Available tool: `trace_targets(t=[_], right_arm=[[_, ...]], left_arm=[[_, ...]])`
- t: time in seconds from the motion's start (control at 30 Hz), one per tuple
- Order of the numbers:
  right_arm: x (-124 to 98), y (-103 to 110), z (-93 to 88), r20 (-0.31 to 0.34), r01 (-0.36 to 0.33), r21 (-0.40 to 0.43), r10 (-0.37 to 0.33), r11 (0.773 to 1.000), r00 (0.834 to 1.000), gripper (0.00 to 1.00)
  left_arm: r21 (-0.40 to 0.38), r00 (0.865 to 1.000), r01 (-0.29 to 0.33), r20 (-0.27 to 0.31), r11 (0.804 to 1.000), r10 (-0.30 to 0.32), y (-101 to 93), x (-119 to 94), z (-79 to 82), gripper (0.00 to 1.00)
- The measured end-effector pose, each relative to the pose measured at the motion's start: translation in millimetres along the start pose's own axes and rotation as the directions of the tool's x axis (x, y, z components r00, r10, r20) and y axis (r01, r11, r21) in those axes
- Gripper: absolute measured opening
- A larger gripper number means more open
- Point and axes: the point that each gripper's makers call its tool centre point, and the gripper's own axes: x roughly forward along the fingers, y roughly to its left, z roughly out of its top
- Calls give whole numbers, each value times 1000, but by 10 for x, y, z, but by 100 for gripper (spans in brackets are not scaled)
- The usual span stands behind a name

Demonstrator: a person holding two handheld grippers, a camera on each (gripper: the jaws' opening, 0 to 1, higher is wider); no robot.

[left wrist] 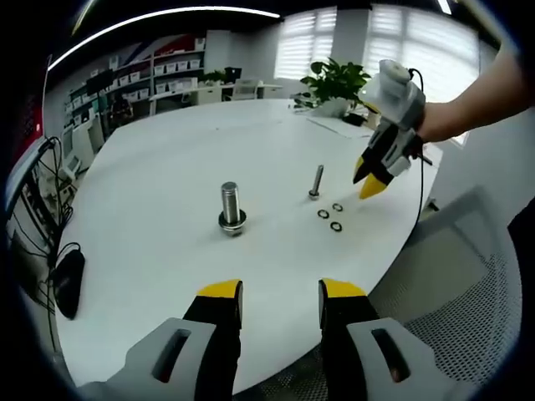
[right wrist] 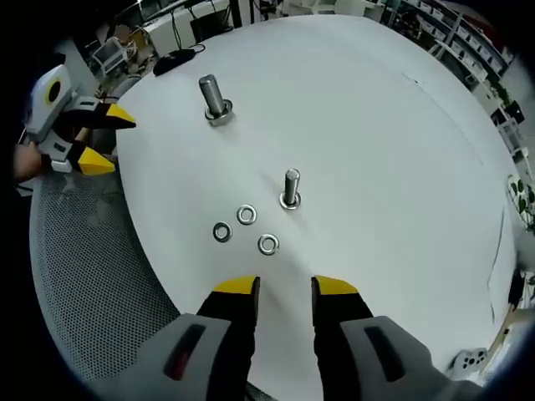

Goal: Place the washer onto the threaded stud by aligning its center hole with the stud, sliding it down to the base, and recovering from edge contact or off-axis alignment until the washer reaches the visible bottom stop.

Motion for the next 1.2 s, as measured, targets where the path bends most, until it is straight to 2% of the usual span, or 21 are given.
trace_targets(t=[0.17, 0.27, 0.5, 0.8, 1.2], right_arm=[[17, 62, 20, -22, 9, -23, -10, 1000, 1000, 27], [15, 82, 51, -22, 11, -27, -12, 1000, 1000, 27], [58, 45, -69, -60, 13, -45, -16, 999, 998, 28], [74, -5, -88, -48, 10, -61, -13, 998, 999, 28], [227, 57, 11, -52, -20, -57, 17, 998, 998, 28]], left_arm=[[-7, 1000, 7, 21, 1000, -6, -4, -16, 31, 34], [-10, 1000, 9, 13, 1000, -9, -9, -12, 7, 34], [13, 1000, 23, 17, 1000, -23, -56, -4, 27, 35], [8, 1000, 0, 24, 1000, -1, -14, -11, 30, 35], [0, 1000, -6, 15, 1000, 6, 12, -2, 16, 35]])
